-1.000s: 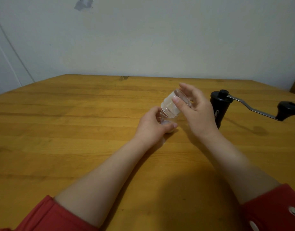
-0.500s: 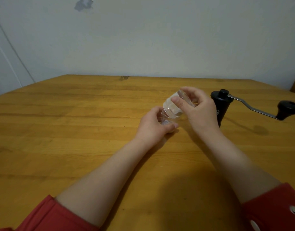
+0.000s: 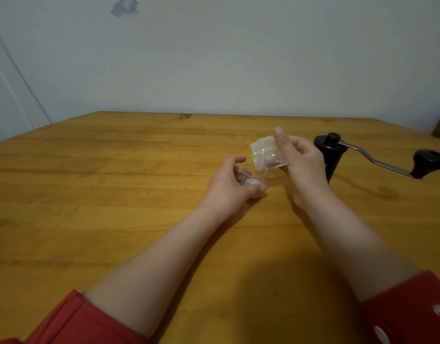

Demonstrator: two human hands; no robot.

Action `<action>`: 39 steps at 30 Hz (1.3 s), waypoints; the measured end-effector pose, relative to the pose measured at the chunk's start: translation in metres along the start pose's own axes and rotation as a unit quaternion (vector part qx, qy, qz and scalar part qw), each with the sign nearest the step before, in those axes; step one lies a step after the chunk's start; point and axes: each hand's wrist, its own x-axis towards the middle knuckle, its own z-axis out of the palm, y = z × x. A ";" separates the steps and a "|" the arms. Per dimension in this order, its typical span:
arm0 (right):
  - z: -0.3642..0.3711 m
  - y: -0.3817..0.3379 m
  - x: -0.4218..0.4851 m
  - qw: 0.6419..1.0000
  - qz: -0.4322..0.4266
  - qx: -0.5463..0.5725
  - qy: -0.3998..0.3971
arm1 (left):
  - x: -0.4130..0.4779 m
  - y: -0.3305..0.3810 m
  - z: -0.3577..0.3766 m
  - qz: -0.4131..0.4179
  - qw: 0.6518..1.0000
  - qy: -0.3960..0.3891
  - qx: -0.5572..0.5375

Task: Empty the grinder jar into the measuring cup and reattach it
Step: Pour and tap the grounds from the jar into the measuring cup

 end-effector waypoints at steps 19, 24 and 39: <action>-0.002 -0.005 0.009 0.929 0.142 0.330 0.091 | -0.003 0.005 -0.001 -0.009 0.999 -0.016 0.031; -0.001 -0.007 0.008 0.935 0.123 0.331 0.029 | -0.003 0.005 -0.001 -0.010 0.999 -0.017 0.038; -0.001 -0.014 0.001 0.971 0.076 0.227 -0.018 | -0.002 0.004 -0.001 -0.014 0.999 -0.025 0.032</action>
